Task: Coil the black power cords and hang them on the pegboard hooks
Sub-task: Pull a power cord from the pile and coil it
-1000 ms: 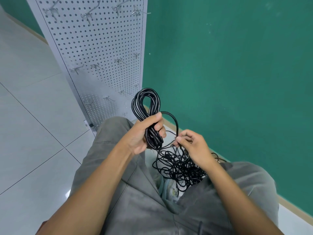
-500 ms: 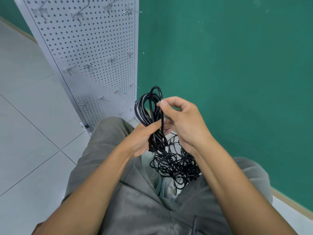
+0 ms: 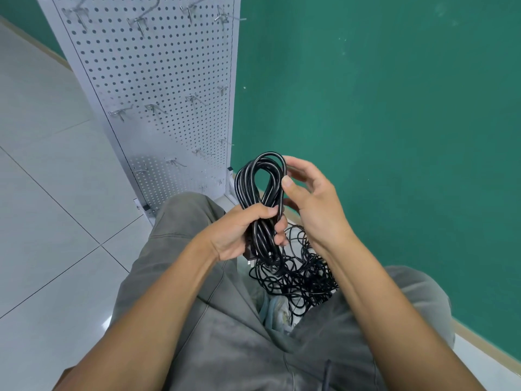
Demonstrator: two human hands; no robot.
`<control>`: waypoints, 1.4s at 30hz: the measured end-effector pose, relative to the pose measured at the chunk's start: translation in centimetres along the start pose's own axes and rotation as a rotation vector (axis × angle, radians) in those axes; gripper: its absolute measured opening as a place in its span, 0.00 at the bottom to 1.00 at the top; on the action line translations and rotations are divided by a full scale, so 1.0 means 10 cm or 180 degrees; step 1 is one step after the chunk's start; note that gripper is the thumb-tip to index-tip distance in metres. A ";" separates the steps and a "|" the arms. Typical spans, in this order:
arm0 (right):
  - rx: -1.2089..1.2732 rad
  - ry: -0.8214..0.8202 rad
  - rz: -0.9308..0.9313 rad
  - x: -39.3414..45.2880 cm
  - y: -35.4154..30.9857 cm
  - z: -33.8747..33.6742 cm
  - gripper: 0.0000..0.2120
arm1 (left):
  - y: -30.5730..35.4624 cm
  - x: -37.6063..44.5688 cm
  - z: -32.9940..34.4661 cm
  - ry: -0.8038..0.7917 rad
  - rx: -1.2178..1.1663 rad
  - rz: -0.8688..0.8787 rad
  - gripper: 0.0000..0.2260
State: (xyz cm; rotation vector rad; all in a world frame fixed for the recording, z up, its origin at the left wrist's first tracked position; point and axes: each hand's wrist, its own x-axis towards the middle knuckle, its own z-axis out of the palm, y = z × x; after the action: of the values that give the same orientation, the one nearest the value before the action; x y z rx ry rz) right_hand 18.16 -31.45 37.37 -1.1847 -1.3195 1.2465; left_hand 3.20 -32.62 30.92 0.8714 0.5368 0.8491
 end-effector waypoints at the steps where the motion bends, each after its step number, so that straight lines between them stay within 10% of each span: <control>1: 0.0015 -0.0044 -0.0052 0.00 0.01 -0.01 0.14 | 0.00 0.00 0.00 -0.0024 -0.0060 -0.0005 0.06; 19: -0.0734 -0.1116 0.0898 -0.25 0.88 -0.09 0.35 | 0.19 0.01 -0.08 0.1262 -0.1091 0.0515 0.14; 29: -0.1394 -0.1017 0.0527 -0.29 1.21 -0.41 0.06 | 0.26 0.05 -0.20 0.2037 -0.1830 0.1258 0.17; 42: -0.1765 -0.0547 -0.0984 -0.21 0.31 -0.30 0.09 | 0.10 0.10 -0.13 0.2428 0.0142 0.0610 0.16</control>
State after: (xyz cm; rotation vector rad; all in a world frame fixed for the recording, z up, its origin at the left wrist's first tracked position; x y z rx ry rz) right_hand 21.51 -33.19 34.34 -1.1953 -1.9761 0.7906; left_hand 2.43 -30.91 31.00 0.6224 1.1489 1.3558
